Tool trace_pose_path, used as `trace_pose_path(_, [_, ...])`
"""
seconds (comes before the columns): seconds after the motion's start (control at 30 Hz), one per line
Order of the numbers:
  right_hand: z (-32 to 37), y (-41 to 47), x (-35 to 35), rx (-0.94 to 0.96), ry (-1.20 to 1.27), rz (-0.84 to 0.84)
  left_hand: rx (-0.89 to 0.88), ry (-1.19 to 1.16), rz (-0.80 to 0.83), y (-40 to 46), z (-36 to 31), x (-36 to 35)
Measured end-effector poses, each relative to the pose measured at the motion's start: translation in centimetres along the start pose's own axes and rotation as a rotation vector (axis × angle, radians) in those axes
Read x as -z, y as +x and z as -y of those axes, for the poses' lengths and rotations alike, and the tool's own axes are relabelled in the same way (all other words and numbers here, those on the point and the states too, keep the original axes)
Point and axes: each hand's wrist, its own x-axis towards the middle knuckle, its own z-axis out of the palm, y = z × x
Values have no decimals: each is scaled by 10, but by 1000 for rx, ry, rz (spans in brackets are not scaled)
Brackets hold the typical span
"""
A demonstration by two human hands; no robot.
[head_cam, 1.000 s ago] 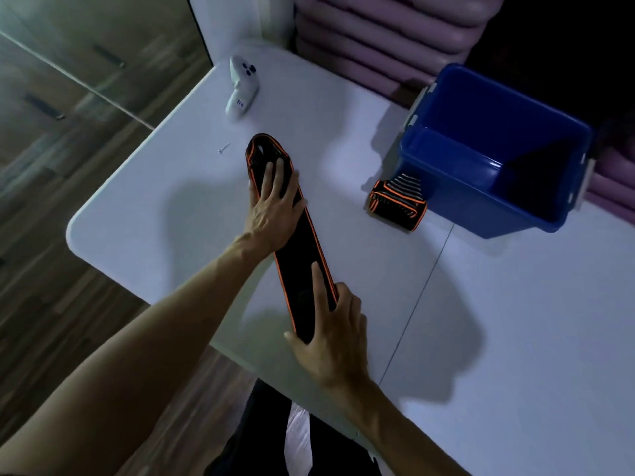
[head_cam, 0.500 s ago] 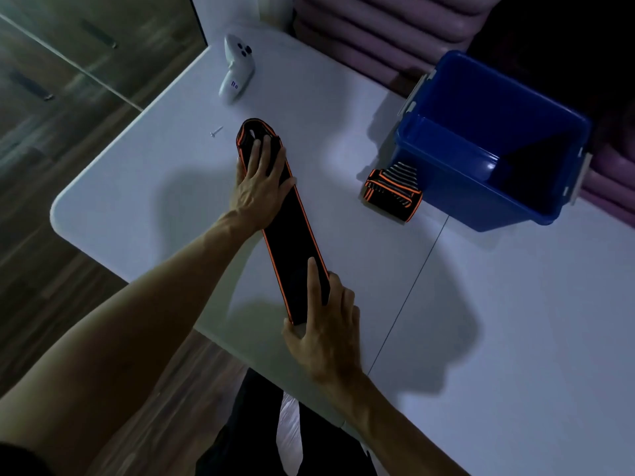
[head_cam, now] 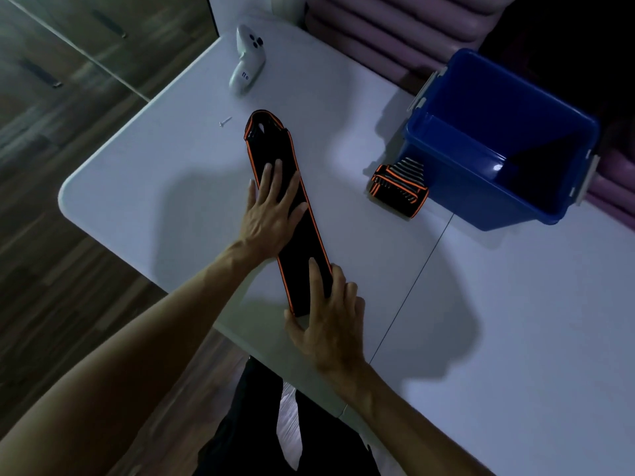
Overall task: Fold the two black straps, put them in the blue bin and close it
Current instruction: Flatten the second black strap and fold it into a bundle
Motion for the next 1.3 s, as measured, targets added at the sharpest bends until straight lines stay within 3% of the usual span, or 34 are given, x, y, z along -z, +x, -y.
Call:
trace_pose_path(0.63, [-8, -5, -11, 75, -39, -61, 18, 9, 19, 11, 3, 16])
trace_pose_path(0.77, [-33, -4, 1, 222, 213, 36, -90, -39, -167, -40, -16, 41])
trace_pose_path(0.87, [-63, 2, 16, 318, 411, 131, -254, -117, -141, -112, -27, 45])
trace_pose_path(1.03, [-84, 20, 18, 603, 163, 39, -358, -54, 33, -174, -26, 27])
trace_pose_path(1.3, [-91, 44, 10, 842, 31, -74, -276, -47, -102, -170, -39, 19])
